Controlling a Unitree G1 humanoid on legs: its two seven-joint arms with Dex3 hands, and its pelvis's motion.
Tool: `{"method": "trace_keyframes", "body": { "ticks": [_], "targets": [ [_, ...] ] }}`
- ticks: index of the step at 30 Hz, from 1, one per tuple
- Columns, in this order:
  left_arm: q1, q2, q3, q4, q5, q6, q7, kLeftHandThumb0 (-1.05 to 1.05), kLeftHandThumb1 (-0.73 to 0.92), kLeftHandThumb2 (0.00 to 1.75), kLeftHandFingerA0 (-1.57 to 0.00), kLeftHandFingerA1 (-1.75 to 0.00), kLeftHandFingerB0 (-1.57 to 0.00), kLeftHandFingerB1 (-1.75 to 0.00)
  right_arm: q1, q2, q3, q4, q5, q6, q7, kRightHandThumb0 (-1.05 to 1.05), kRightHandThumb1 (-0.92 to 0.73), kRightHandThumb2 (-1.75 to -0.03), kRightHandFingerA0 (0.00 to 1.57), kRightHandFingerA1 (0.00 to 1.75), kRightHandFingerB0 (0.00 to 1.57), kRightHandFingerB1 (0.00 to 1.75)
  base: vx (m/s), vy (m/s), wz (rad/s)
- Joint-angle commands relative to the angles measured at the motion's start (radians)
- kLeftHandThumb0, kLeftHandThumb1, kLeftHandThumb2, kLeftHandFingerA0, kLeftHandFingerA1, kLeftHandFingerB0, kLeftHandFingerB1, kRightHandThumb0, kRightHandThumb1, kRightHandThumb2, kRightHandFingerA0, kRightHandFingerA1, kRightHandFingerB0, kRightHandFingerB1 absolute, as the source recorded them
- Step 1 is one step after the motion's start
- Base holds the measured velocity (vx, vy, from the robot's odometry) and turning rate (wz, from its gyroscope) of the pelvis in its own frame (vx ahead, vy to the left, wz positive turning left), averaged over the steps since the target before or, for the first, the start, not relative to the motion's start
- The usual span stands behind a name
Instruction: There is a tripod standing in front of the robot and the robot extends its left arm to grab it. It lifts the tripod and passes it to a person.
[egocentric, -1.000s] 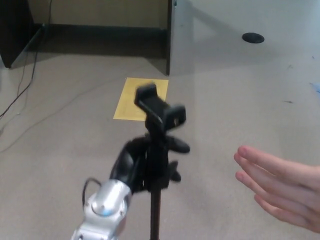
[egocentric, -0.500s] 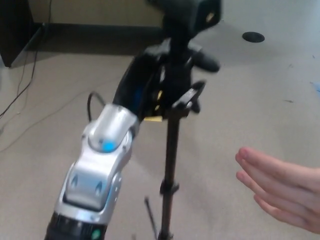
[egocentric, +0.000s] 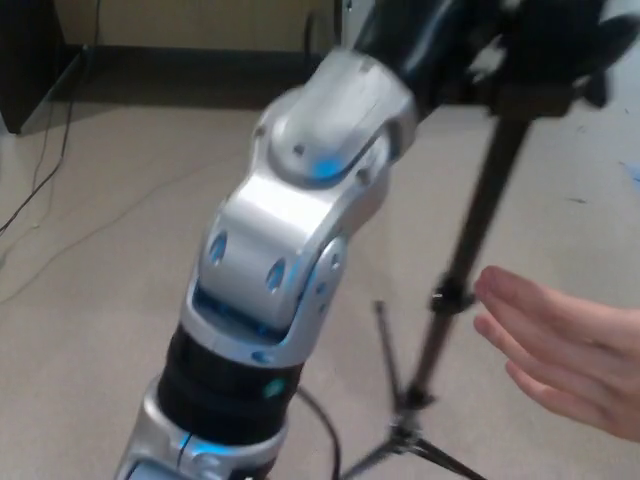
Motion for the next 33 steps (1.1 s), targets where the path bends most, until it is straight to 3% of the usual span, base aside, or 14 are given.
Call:
{"method": "trace_keyframes", "body": {
  "ticks": [1, 2, 3, 6, 7, 11, 21, 23, 24, 25, 27, 29, 30, 33],
  "targets": [
    [-0.094, -0.116, -0.039, -0.11, -0.08, 0.13, 0.046, -0.14, 0.73, 0.75, -1.02, -1.35, -0.84, -1.02, -0.011, -0.003, -0.006, 0.018, -0.004, 0.002, -0.017, -0.43, -0.73, -0.62, 0.68, 0.45, 0.48, 0.36, 0.0, 0.0, 0.0],
    [-0.093, -0.118, -0.045, -0.117, -0.084, 0.137, 0.051, -0.14, 0.73, 0.75, -1.02, -1.35, -0.84, -1.02, -0.011, -0.002, -0.006, 0.021, -0.003, 0.0, -0.017, -0.43, -0.73, -0.62, 0.68, 0.45, 0.48, 0.36, 0.0, 0.0, 0.0],
    [-0.075, -0.144, -0.069, -0.14, -0.109, 0.157, 0.057, -0.15, 0.75, 0.7, -0.96, -1.35, -0.83, -1.04, -0.006, -0.003, -0.004, 0.019, -0.004, -0.004, -0.018, -0.49, -0.6, -0.9, 0.61, 0.59, 0.42, 0.5, 0.0, 0.0, 0.0],
    [-0.033, -0.169, -0.107, -0.168, -0.138, 0.153, 0.069, -0.14, 0.76, 0.69, -0.93, -1.38, -0.81, -1.08, 0.009, -0.003, -0.001, 0.018, -0.005, -0.011, -0.02, -0.48, -0.61, -0.89, 0.61, 0.59, 0.42, 0.5, 0.0, 0.0, 0.0],
    [-0.022, -0.176, -0.122, -0.186, -0.148, 0.166, 0.077, -0.15, 0.76, 0.7, -0.92, -1.37, -0.82, -1.08, 0.013, -0.004, 0.001, 0.017, -0.006, -0.013, -0.017, -0.42, -0.75, -0.62, 0.66, 0.44, 0.46, 0.36, 0.0, 0.0, 0.0],
    [0.009, -0.189, -0.197, -0.241, -0.152, 0.2, 0.12, -0.18, 0.68, 0.87, -1.07, -1.39, -0.89, -1.08, 0.009, -0.002, 0.0, 0.014, -0.004, -0.008, -0.012, -0.4, -0.73, -0.63, 0.65, 0.42, 0.46, 0.36, 0.0, 0.0, 0.0],
    [0.073, -0.102, -0.33, -0.401, -0.185, 0.332, 0.144, -0.23, 0.75, 0.71, -0.81, -1.55, -0.78, -1.07, -0.01, -0.017, 0.043, 0.045, -0.053, -0.06, -0.09, -0.46, -0.73, -0.63, 0.5, 0.36, 0.48, 0.34, 0.0, 0.0, 0.0],
    [0.12, -0.087, -0.358, -0.399, -0.179, 0.296, 0.15, -0.22, 0.71, 0.86, -0.91, -1.42, -0.79, -1.13, -0.015, -0.018, 0.052, 0.041, -0.069, -0.046, -0.11, -0.46, -0.73, -0.61, 0.56, 0.38, 0.49, 0.36, 0.0, 0.0, 0.0],
    [0.123, -0.068, -0.368, -0.399, -0.169, 0.283, 0.143, -0.25, 0.79, 0.72, -0.89, -1.13, -0.77, -0.82, -0.016, -0.017, 0.05, 0.044, -0.067, -0.06, -0.119, -0.43, -0.7, -0.62, 0.64, 0.39, 0.5, 0.36, 0.0, 0.0, 0.0],
    [0.12, -0.042, -0.379, -0.397, -0.156, 0.267, 0.133, -0.25, 0.79, 0.72, -0.89, -1.13, -0.77, -0.82, -0.016, -0.016, 0.045, 0.048, -0.061, -0.076, -0.124, -0.43, -0.7, -0.62, 0.64, 0.39, 0.5, 0.36, 0.0, 0.0, 0.0],
    [0.074, 0.061, -0.398, -0.405, -0.145, 0.29, 0.061, -0.63, 0.73, 0.62, -0.31, -0.37, -0.23, -0.28, -0.017, -0.017, 0.049, 0.043, -0.067, -0.071, -0.129, -0.44, -0.72, -0.61, 0.58, 0.38, 0.48, 0.36, 0.0, 0.0, 0.0],
    [0.08, 0.066, -0.384, -0.413, -0.178, 0.333, 0.047, -0.64, 0.73, 0.62, -0.28, -0.33, -0.21, -0.29, -0.017, -0.018, 0.048, 0.044, -0.068, -0.074, -0.13, -0.44, -0.72, -0.61, 0.58, 0.38, 0.48, 0.36, 0.0, 0.0, 0.0],
    [0.097, 0.09, -0.393, -0.412, -0.173, 0.323, 0.035, -0.8, 0.48, 0.79, 0.0, -0.08, 0.0, 0.0, -0.017, -0.027, 0.059, 0.027, -0.074, -0.057, -0.091, -0.4, -0.76, -0.63, 0.66, 0.44, 0.51, 0.38, 0.0, 0.0, 0.0],
    [0.124, 0.124, -0.407, -0.404, -0.142, 0.281, 0.03, -0.79, 0.48, 0.8, 0.0, -0.05, 0.0, 0.0, -0.019, -0.017, 0.039, 0.035, -0.036, -0.035, -0.04, -0.4, -0.75, -0.62, 0.68, 0.44, 0.49, 0.37, 0.0, 0.0, 0.0]
  ]
}}
